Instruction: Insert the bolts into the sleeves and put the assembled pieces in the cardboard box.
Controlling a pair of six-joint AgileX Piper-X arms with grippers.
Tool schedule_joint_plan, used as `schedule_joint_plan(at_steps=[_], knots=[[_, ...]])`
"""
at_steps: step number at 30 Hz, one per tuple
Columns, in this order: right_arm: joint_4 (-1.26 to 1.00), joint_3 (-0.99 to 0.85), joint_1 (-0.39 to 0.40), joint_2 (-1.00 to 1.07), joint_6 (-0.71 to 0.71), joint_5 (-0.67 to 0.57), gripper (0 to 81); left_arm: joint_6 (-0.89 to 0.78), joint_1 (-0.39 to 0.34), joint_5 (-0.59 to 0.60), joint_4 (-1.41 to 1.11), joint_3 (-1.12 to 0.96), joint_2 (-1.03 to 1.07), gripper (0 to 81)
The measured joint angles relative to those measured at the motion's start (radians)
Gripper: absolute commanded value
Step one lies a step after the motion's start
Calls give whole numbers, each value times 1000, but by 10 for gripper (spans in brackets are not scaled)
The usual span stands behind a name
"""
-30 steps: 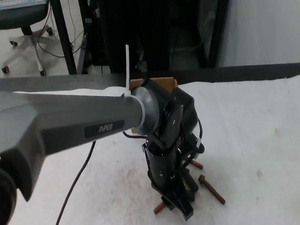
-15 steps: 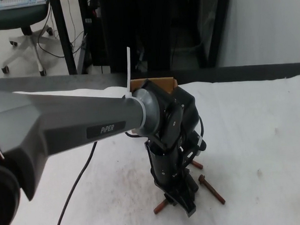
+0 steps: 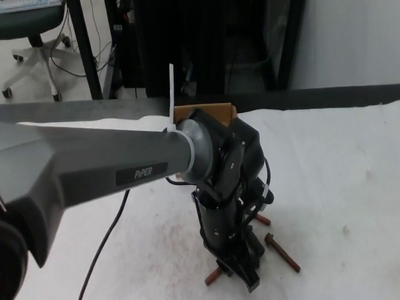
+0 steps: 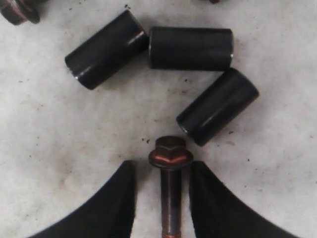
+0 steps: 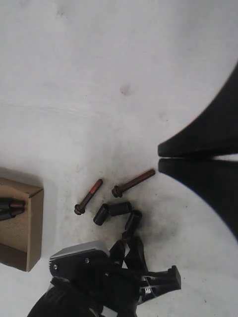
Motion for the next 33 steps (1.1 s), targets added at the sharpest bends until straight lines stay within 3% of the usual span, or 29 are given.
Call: schedule_joint_plan(at_steps=[2,5,6,17,22,27,33], knots=[[0,0,0,0,0,0,6,-5,0,0,0,0,2,291],[0,0,0,0,0,0,6,-5,0,0,0,0,2,37],[0,0,0,0,0,0,6,-5,0,0,0,0,2,3],[0,0,0,0,0,0,6,-43,2,-2,63,-37,10,3],[-2,0,0,0,-83,0,6,-53,17,-38,61,-37,-78,3],[-45,1,0,8,-162,-1,5,-70,74,-72,12,-37,-282,3],[-132,1,8,126,-175,-99,3,-93,203,-74,-13,-43,-497,3]])
